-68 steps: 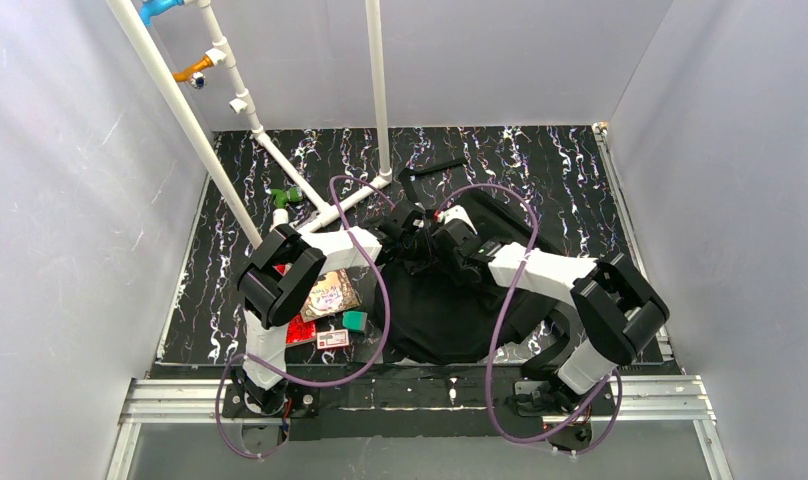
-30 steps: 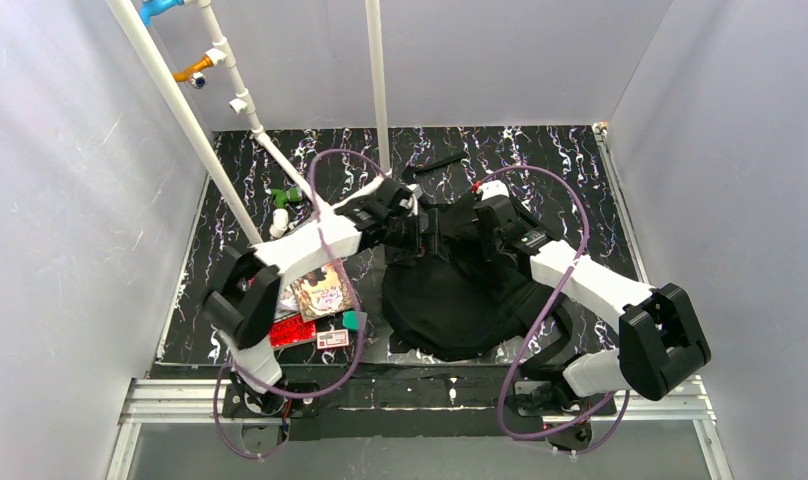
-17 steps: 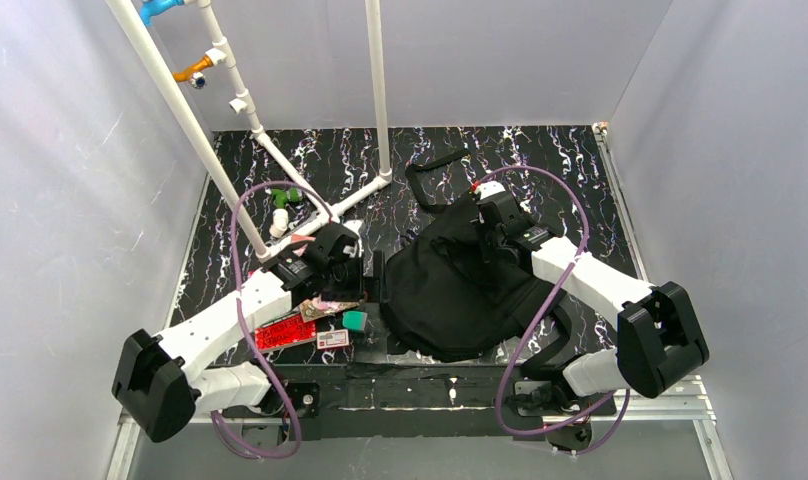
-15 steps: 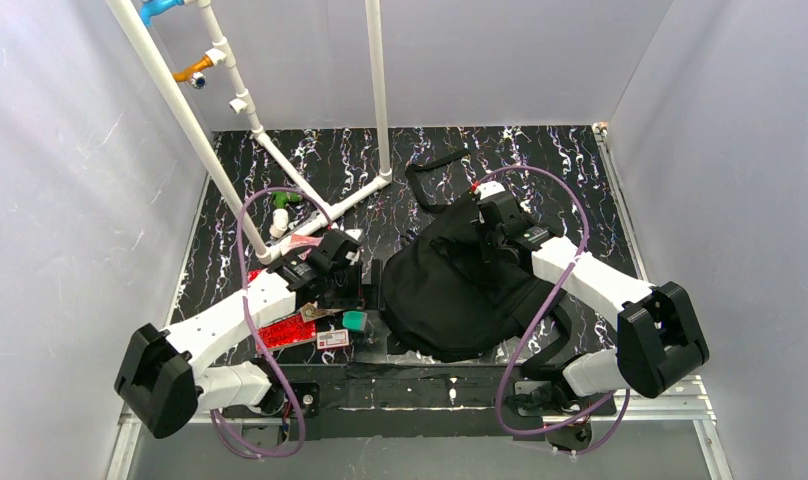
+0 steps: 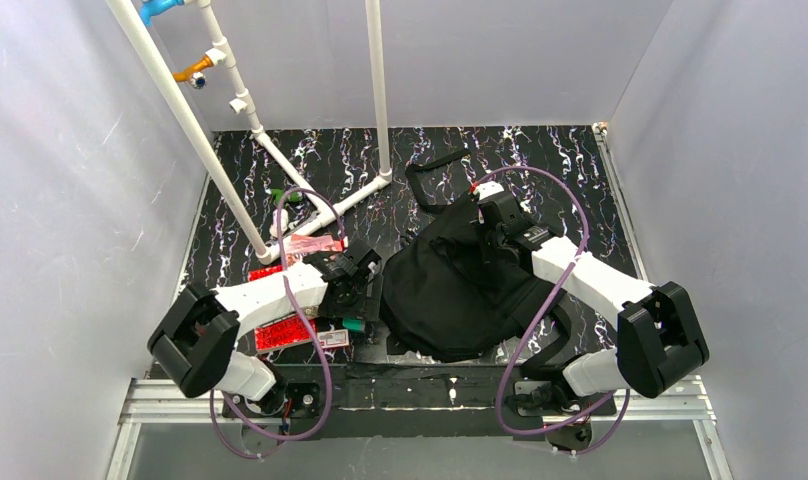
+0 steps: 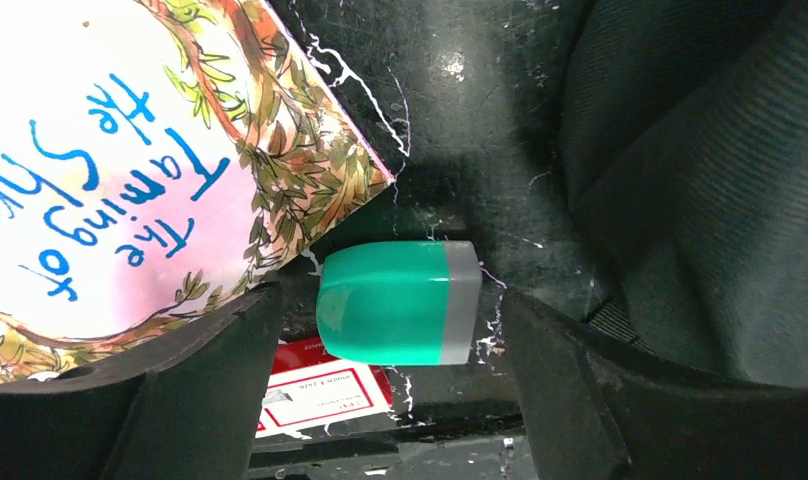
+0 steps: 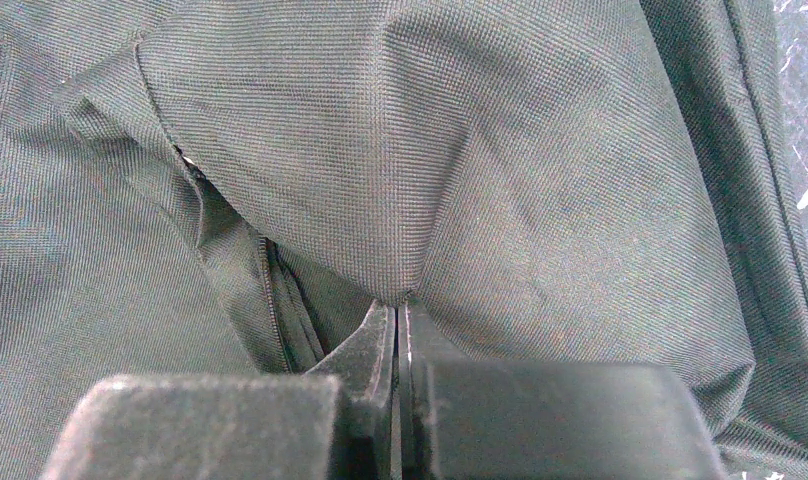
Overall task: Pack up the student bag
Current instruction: Pick up the stationery from the center of the board.
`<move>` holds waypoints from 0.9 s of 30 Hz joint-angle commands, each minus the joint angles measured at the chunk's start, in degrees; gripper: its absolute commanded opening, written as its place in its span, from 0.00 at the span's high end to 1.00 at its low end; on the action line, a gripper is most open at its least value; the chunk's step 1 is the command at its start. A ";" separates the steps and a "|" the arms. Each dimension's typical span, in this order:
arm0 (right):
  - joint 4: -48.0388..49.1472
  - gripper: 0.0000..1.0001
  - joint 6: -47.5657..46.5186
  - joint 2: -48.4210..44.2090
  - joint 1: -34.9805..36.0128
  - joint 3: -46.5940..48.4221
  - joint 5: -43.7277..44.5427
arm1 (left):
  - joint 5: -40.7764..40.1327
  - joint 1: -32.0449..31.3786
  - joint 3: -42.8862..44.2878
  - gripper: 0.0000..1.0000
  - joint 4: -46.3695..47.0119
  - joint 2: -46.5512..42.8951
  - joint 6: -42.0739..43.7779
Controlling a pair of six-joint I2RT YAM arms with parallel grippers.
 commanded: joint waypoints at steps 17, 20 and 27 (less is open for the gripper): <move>1.28 0.99 1.15 -3.36 -0.23 1.24 -3.85 | 3.75 -4.60 16.23 0.62 0.24 -11.32 -9.23; 2.59 0.99 3.91 -3.96 -0.28 0.89 -7.14 | 21.48 -4.40 15.70 0.63 29.10 3.67 -23.21; 3.97 0.99 8.30 -5.44 -0.73 0.30 -12.53 | 19.88 -5.51 28.51 0.66 36.05 30.06 -31.26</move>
